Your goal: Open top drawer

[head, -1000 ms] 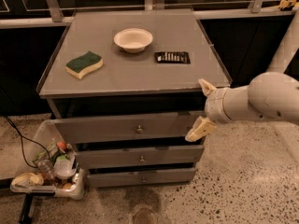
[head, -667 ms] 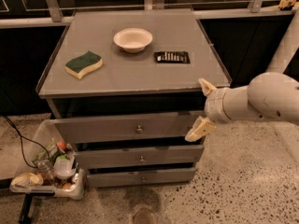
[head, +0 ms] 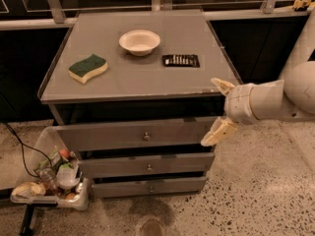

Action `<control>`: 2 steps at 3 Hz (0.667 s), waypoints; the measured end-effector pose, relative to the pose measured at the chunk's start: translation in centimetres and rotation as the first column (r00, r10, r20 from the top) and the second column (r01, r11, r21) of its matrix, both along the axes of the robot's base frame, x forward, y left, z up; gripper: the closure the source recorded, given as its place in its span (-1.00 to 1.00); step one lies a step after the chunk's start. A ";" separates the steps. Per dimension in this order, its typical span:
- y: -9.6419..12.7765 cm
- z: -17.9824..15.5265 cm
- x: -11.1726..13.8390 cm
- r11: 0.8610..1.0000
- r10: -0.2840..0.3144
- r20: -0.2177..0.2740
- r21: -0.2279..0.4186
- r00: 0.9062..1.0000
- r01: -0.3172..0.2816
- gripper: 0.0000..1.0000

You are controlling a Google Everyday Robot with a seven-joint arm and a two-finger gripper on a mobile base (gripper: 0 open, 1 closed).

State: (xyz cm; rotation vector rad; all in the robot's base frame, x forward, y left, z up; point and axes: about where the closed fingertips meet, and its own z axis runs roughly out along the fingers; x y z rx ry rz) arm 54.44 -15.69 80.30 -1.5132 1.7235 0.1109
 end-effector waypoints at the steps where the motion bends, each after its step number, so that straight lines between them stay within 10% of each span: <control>1: 0.3 0.4 -0.8 1.000 0.025 -0.015 0.011 1.000 -0.025 -1.00; 2: 0.3 0.1 -0.8 0.999 0.031 -0.024 0.024 0.999 -0.030 -1.00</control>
Offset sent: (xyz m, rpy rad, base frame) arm -0.0095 0.0009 -0.0028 0.0415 0.0406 0.0347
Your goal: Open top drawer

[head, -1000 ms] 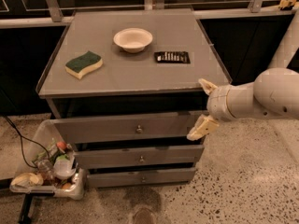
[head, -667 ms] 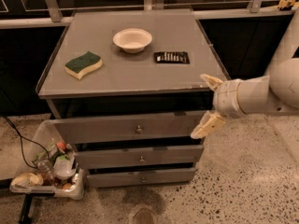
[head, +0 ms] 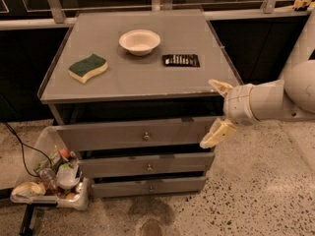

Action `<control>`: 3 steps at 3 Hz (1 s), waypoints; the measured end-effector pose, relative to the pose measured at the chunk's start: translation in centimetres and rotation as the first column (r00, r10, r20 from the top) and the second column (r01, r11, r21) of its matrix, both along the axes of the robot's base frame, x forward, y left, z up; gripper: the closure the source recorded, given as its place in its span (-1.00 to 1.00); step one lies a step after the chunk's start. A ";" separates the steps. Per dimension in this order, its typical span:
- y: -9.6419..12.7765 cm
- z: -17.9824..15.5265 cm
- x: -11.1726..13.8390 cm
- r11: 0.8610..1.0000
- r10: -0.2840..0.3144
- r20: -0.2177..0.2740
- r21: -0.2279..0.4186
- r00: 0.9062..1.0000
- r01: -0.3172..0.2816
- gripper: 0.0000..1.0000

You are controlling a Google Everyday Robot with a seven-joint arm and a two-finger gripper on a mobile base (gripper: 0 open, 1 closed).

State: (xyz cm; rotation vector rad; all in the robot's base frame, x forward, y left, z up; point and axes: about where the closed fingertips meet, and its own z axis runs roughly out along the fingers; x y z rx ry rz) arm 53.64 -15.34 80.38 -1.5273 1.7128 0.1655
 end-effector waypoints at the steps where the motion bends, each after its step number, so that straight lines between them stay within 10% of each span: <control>1: 0.4 -0.6 -1.1 0.996 0.070 -0.026 0.048 0.997 -0.069 -1.00; 3: 0.7 -0.8 -3.2 0.989 0.144 -0.035 0.042 0.989 -0.143 -1.00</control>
Offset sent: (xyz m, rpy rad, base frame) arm -0.0550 0.0032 -0.0093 0.0328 0.0456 0.2113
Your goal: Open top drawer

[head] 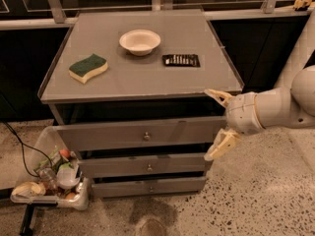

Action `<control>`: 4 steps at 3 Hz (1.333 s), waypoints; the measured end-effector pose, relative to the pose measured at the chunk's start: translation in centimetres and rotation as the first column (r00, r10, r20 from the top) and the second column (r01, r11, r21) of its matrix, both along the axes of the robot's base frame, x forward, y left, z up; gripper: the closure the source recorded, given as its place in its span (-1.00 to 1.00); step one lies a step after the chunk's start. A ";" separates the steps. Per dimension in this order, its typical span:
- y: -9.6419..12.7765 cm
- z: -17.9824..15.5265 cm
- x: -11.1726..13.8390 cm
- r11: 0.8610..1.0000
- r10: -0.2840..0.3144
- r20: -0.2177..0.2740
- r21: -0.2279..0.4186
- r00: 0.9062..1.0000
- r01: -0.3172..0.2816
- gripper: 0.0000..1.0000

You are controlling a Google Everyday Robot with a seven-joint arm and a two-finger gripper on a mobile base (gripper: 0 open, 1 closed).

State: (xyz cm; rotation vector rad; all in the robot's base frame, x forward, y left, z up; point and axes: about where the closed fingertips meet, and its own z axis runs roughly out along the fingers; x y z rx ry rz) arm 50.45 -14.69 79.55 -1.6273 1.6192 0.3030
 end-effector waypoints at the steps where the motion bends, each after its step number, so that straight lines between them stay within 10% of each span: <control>1: 0.7 -0.1 0.6 1.000 0.024 0.003 0.012 1.000 -0.024 -1.00; 4: -1.3 -8.2 1.5 0.998 -0.024 -0.113 -0.060 0.993 0.017 -1.00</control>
Offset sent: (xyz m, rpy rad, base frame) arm 0.0051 -0.0060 -0.0640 0.0153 0.1358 0.0074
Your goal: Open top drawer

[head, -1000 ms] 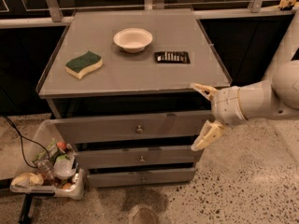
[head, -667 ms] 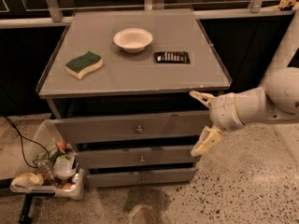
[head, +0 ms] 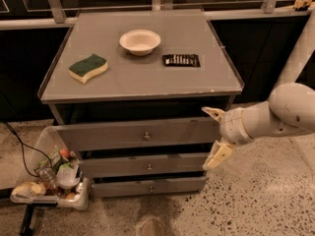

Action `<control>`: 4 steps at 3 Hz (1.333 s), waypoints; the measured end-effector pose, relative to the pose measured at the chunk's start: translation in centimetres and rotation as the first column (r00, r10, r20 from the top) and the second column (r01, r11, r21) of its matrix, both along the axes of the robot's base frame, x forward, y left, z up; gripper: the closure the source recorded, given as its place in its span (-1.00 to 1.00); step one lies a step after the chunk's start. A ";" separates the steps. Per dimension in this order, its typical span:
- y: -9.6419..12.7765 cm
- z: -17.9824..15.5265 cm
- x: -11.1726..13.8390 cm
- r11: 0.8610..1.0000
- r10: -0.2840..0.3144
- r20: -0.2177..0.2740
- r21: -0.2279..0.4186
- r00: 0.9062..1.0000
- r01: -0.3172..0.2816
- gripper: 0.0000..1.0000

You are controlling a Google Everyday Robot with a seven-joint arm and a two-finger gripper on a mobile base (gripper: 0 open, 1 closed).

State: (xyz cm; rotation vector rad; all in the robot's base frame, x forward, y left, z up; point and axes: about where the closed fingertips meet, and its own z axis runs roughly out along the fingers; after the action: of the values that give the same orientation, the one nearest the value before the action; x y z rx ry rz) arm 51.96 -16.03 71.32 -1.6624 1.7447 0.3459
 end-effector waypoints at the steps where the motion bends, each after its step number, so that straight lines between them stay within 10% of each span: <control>1: -1.3 -0.6 3.6 0.998 -0.023 0.047 -0.062 0.999 0.026 -1.00; 4: 1.0 -3.3 6.5 1.000 0.026 0.035 0.011 0.999 -0.026 -1.00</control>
Offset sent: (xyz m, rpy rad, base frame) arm 0.0268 -0.0103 -0.0066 -0.0469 -0.0319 -0.0216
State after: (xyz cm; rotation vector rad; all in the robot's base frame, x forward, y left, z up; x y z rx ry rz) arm 58.42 -15.07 68.04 -1.6749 1.6940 0.3361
